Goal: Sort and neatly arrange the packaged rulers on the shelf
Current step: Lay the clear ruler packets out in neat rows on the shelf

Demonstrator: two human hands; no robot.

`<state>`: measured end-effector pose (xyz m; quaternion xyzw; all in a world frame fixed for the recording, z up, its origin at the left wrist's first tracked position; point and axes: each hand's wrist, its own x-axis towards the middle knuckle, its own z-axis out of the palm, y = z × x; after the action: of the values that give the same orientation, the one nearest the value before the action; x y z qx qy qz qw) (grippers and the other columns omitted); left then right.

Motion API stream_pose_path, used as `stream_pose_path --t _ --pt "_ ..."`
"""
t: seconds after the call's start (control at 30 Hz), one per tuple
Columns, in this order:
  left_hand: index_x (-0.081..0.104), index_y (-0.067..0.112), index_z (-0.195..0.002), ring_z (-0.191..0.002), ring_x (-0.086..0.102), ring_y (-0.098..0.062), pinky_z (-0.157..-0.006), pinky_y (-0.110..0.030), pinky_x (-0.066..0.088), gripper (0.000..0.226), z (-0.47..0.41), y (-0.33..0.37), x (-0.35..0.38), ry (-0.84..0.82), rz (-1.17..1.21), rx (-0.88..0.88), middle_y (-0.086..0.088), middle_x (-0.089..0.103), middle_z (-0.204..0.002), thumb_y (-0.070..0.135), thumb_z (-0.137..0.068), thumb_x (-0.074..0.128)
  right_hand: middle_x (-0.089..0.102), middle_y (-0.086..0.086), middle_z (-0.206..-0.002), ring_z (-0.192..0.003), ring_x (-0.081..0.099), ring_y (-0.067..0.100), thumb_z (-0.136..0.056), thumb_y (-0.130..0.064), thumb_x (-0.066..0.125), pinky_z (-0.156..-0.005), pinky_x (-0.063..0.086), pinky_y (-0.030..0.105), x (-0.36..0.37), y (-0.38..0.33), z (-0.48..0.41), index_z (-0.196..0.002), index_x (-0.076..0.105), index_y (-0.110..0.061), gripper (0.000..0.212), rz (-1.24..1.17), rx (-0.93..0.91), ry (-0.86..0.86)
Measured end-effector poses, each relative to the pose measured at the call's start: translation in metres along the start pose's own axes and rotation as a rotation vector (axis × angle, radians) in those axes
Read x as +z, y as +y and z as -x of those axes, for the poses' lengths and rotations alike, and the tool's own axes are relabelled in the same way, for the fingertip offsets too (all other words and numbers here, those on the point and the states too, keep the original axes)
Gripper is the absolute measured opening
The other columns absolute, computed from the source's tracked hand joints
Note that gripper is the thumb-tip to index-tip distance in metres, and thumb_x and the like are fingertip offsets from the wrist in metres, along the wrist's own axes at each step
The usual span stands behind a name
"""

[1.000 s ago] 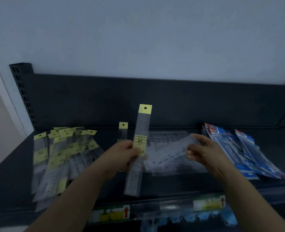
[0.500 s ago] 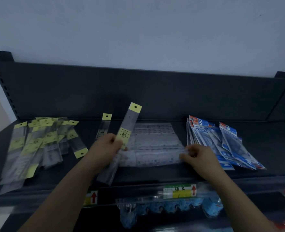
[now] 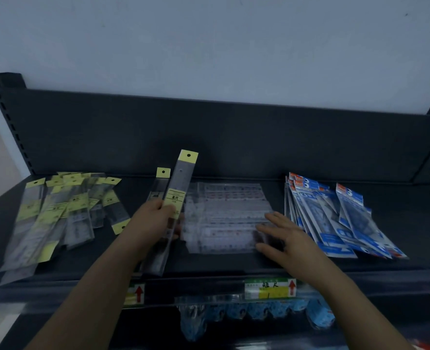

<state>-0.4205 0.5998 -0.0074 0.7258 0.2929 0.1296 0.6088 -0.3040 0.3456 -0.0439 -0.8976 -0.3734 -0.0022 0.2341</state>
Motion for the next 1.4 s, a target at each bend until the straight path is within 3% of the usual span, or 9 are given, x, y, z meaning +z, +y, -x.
stream_pose_path --t 0.23,0.53,0.67,0.77,0.87,1.03,1.17,1.27,1.4 --pt "0.058 0.013 -0.092 -0.099 0.063 -0.039 -0.093 -0.055 0.050 0.017 0.002 0.004 0.001 0.001 0.028 -0.058 -0.020 0.066 -0.103 0.018 -0.099 0.044 0.033 0.000 -0.153 -0.136 0.037 0.015 -0.089 -0.043 0.059 -0.110 0.032 0.029 -0.004 -0.002 0.008 -0.137 0.049 -0.029 0.051 0.039 0.152 0.027" --pt "0.060 0.010 -0.096 -0.094 0.065 -0.037 -0.089 -0.059 0.051 0.022 -0.010 -0.004 0.008 -0.047 -0.036 -0.050 -0.017 0.067 -0.101 0.027 -0.093 0.046 0.039 0.004 -0.149 -0.137 0.036 0.018 -0.088 -0.039 0.064 -0.112 0.029 0.029 -0.004 -0.003 0.007 -0.140 0.046 -0.015 0.060 0.026 0.246 0.071" --pt "0.060 0.012 -0.097 -0.093 0.064 -0.035 -0.089 -0.055 0.051 0.023 -0.007 0.000 0.003 0.017 -0.069 0.014 -0.016 0.067 -0.100 0.029 -0.095 0.044 0.037 0.005 -0.151 -0.136 0.038 0.019 -0.088 -0.038 0.063 -0.112 0.032 0.030 -0.004 -0.005 0.007 -0.141 0.043 -0.012 0.062 0.011 0.244 0.108" --pt "0.057 0.009 -0.101 -0.088 0.065 -0.033 -0.082 -0.053 0.055 0.026 -0.004 0.006 -0.013 0.134 -0.049 0.105 -0.016 0.066 -0.097 0.030 -0.095 0.044 0.030 0.005 -0.154 -0.140 0.031 0.019 -0.091 -0.037 0.059 -0.113 0.029 0.031 -0.005 -0.015 0.001 -0.143 0.041 -0.012 0.061 -0.002 0.229 0.105" --pt "0.050 0.003 -0.106 -0.072 0.067 -0.031 -0.060 -0.041 0.059 0.019 -0.002 0.011 -0.035 0.179 0.124 0.115 -0.022 0.068 -0.089 0.018 -0.102 0.038 0.031 0.005 -0.153 -0.140 0.029 0.019 -0.092 -0.037 0.057 -0.113 0.025 0.029 -0.004 -0.036 -0.014 -0.142 0.041 -0.013 0.058 0.014 0.177 0.112" --pt "0.048 0.004 -0.113 -0.057 0.065 -0.023 -0.050 -0.032 0.053 0.022 -0.001 0.004 -0.078 0.219 0.215 0.087 -0.018 0.071 -0.081 0.020 -0.104 0.036 0.044 0.005 -0.145 -0.132 0.041 0.018 -0.093 -0.038 0.054 -0.106 0.031 0.025 0.012 -0.100 -0.056 -0.141 0.042 -0.012 0.056 -0.040 0.103 0.064" --pt "0.051 0.003 -0.112 -0.057 0.059 -0.023 -0.049 -0.032 0.051 0.022 0.000 -0.002 -0.110 0.223 0.227 0.105 -0.019 0.070 -0.083 0.020 -0.103 0.039 0.057 0.008 -0.128 -0.113 0.055 0.023 -0.091 -0.044 0.055 -0.089 0.045 0.032 0.039 -0.154 -0.093 -0.127 0.052 -0.010 0.049 -0.038 0.083 -0.052" --pt "0.050 -0.001 -0.111 -0.053 0.056 -0.024 -0.050 -0.032 0.048 0.022 -0.002 -0.005 -0.135 0.206 0.286 0.087 -0.023 0.067 -0.082 0.017 -0.103 0.040 0.062 0.008 -0.110 -0.098 0.059 0.024 -0.088 -0.046 0.058 -0.073 0.045 0.031 0.060 -0.186 -0.118 -0.106 0.057 -0.011 0.040 -0.029 0.120 -0.129" --pt "0.051 -0.001 -0.113 -0.053 0.060 -0.021 -0.050 -0.031 0.051 0.024 -0.010 -0.010 -0.164 0.171 0.269 0.105 -0.021 0.071 -0.084 0.018 -0.103 0.040 0.059 0.008 -0.107 -0.099 0.058 0.027 -0.078 -0.053 0.065 -0.071 0.043 0.030 0.085 -0.211 -0.146 -0.091 0.053 -0.014 0.043 0.067 0.231 -0.182"
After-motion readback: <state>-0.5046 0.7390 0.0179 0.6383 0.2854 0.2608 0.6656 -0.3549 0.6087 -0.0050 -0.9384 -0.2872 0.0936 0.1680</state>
